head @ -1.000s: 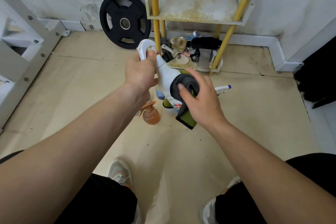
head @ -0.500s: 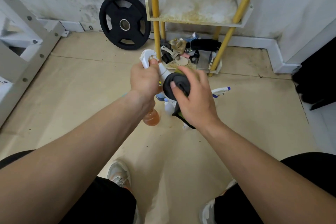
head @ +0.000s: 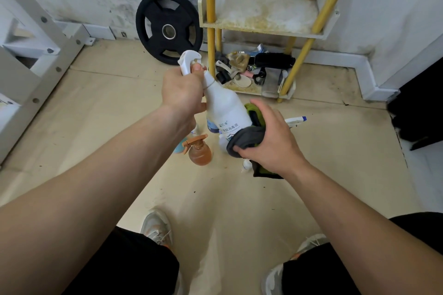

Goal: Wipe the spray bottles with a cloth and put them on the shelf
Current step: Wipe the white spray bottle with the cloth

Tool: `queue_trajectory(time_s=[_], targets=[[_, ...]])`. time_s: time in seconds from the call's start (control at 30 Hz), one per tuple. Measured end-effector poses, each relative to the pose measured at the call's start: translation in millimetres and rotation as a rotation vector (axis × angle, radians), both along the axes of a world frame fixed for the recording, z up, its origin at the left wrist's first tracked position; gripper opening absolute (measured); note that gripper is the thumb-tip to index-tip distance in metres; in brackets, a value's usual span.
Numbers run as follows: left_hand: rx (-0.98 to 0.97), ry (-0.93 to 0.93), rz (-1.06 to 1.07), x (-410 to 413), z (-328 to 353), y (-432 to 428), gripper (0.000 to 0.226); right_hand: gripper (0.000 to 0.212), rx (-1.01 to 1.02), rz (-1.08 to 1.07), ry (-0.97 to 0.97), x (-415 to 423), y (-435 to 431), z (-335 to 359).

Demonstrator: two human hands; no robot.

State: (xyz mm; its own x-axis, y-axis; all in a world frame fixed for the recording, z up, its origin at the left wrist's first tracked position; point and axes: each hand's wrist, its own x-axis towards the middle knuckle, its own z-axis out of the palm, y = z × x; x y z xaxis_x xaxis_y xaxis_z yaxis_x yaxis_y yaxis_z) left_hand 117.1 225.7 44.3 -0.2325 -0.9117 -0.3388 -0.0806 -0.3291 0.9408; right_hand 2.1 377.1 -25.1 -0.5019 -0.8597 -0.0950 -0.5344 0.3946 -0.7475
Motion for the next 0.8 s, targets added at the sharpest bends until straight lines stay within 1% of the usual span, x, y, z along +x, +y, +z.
queue_trajectory(time_s=[0.17,0.27,0.37,0.43,0.53,0.57,0.6,0.73,0.8], targets=[[-0.024,0.007,-0.058,2.3,5.2,1.3,0.021,0.098,-0.065,-0.002,0.008,-2.6,-2.6,1.7],[-0.03,0.003,-0.104,4.3,10.9,0.6,0.021,0.097,-0.111,0.003,-0.032,-5.1,-3.7,2.8],[-0.036,-0.033,-0.169,4.8,17.8,-1.0,0.021,0.098,-0.105,0.026,-0.061,-5.5,-5.3,3.3],[-0.044,-0.058,-0.151,5.6,21.3,-2.3,0.021,0.103,-0.073,0.061,-0.048,-4.6,-6.5,6.1],[-0.015,-0.062,-0.086,5.8,24.6,-3.5,0.018,0.121,-0.013,0.091,0.011,-1.2,-9.3,10.9],[-0.006,-0.059,-0.073,5.4,25.2,-1.8,0.016,0.124,-0.006,0.091,0.033,0.7,-9.7,11.3],[-0.004,-0.064,-0.069,4.7,25.1,0.4,0.014,0.123,-0.01,0.087,0.051,2.2,-9.7,10.5],[0.004,-0.089,-0.092,2.5,22.0,7.2,0.019,0.109,-0.029,0.071,0.047,0.6,-7.7,4.8],[-0.002,-0.076,-0.159,1.5,22.9,7.2,0.02,0.105,-0.046,0.074,0.012,-2.6,-6.9,5.9]])
